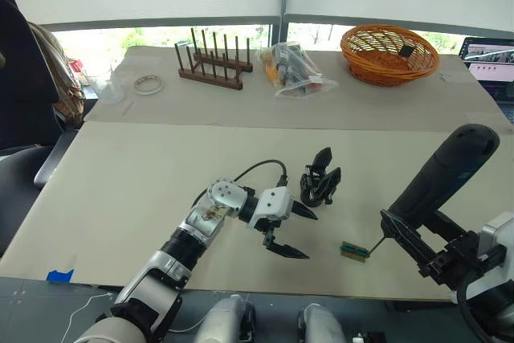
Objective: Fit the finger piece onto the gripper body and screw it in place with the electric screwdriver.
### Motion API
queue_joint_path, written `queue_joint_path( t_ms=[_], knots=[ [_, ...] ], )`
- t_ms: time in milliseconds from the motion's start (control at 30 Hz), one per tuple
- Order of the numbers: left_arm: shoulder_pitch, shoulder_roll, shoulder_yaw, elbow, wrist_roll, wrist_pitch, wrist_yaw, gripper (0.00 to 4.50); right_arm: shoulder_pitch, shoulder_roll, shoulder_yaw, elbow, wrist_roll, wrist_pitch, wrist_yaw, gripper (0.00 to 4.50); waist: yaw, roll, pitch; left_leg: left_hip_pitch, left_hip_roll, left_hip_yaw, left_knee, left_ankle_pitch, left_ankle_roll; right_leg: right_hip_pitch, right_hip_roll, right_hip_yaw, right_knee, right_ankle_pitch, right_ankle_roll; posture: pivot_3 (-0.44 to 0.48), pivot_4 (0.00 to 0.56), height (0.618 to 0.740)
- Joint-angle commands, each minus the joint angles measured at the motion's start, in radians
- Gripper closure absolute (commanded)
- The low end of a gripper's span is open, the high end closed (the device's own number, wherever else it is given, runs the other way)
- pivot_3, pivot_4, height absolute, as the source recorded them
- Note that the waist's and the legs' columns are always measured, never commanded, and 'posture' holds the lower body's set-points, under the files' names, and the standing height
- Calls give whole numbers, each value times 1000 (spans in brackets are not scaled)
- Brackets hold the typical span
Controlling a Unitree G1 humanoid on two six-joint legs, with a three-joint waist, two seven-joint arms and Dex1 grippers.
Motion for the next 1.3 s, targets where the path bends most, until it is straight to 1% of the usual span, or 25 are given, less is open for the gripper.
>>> queue_joint_path(
  t_ms=[33,500,1067,1300],
  knots=[
    [-13,-5,14,-12,-12,-15,-1,0,-16,1,-41,-24,19,-37,-1,2575,0,0,0,0,0,0,0,0,0,0,0,0,0,0,0,0,150,740],
    [-16,-5,16,-13,-13,-14,-1,0,-27,-7,-37,-18,20,-24,-1,2575,0,0,0,0,0,0,0,0,0,0,0,0,0,0,0,0,150,740],
    [-19,-6,20,-19,-14,-6,-2,0,-7,-39,-15,-32,47,3,-11,2575,0,0,0,0,0,0,0,0,0,0,0,0,0,0,0,0,150,740],
    [-16,-6,18,-27,-15,-2,-1,0,4,-49,-15,-30,27,13,-4,2575,0,0,0,0,0,0,0,0,0,0,0,0,0,0,0,0,150,740]
  ],
)
